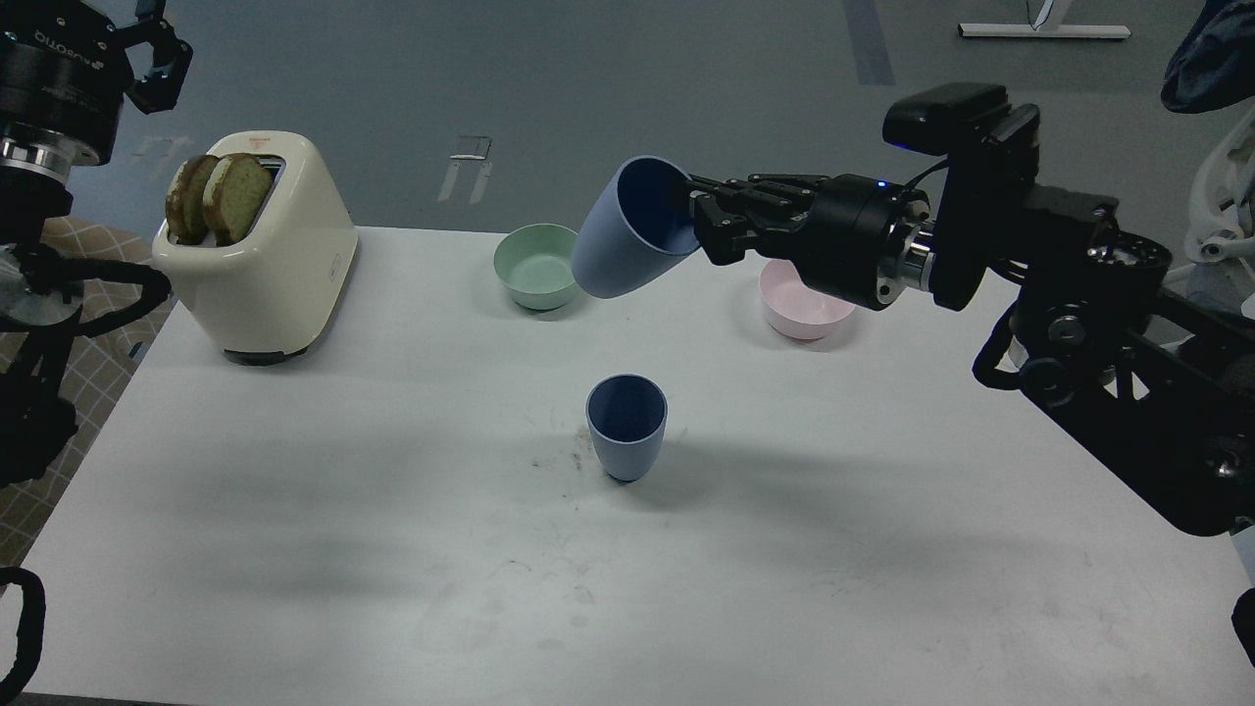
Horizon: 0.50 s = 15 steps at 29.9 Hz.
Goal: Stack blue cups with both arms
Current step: 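Lift the blue cup with the right hand and carry it above the centered cup, then lower the held cup into the centered blue cup and open the right hand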
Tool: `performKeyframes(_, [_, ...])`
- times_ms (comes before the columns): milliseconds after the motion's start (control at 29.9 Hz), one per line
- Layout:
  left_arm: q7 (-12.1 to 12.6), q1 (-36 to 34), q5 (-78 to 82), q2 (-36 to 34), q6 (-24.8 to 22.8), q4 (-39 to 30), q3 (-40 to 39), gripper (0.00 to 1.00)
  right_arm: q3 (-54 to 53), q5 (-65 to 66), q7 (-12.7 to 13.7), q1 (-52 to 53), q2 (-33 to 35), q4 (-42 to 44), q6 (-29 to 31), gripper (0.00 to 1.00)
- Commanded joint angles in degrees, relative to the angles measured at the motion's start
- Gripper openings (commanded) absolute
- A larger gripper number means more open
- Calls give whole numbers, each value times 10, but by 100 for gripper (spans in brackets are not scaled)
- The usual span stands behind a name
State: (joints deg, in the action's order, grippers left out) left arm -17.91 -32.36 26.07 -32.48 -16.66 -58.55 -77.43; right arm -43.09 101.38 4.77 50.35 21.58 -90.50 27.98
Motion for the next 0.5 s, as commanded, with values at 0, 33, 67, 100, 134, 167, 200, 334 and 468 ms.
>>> performKeyframes(0, [0,-13,0,8,14,-8,2,98,87,0,1,38,2,3,0,0])
performKeyframes(33, [0,-17,0,9,15,-8,2,97,117,0,0,50,3,2,0,0])
performKeyframes(67, [0,-17,0,9,15,-8,2,97,130,0,0,57,3,2,0,0])
performKeyframes(100, [0,-19,0,8,15,-8,3,97,149,1,1,67,4,4,0,0])
performKeyframes(134, [0,-20,-1,8,15,-8,3,97,156,2,1,70,4,6,0,0])
performKeyframes(167, [0,-20,0,8,15,-8,3,98,162,2,1,72,4,6,0,0])
performKeyframes(200, [0,-20,0,8,15,-8,3,98,168,3,2,72,2,7,0,0])
performKeyframes(334, [0,-20,-1,6,15,-8,3,98,171,3,12,69,3,7,0,0])
performKeyframes(468, [0,-20,0,7,15,-8,3,98,173,7,11,66,8,16,0,0])
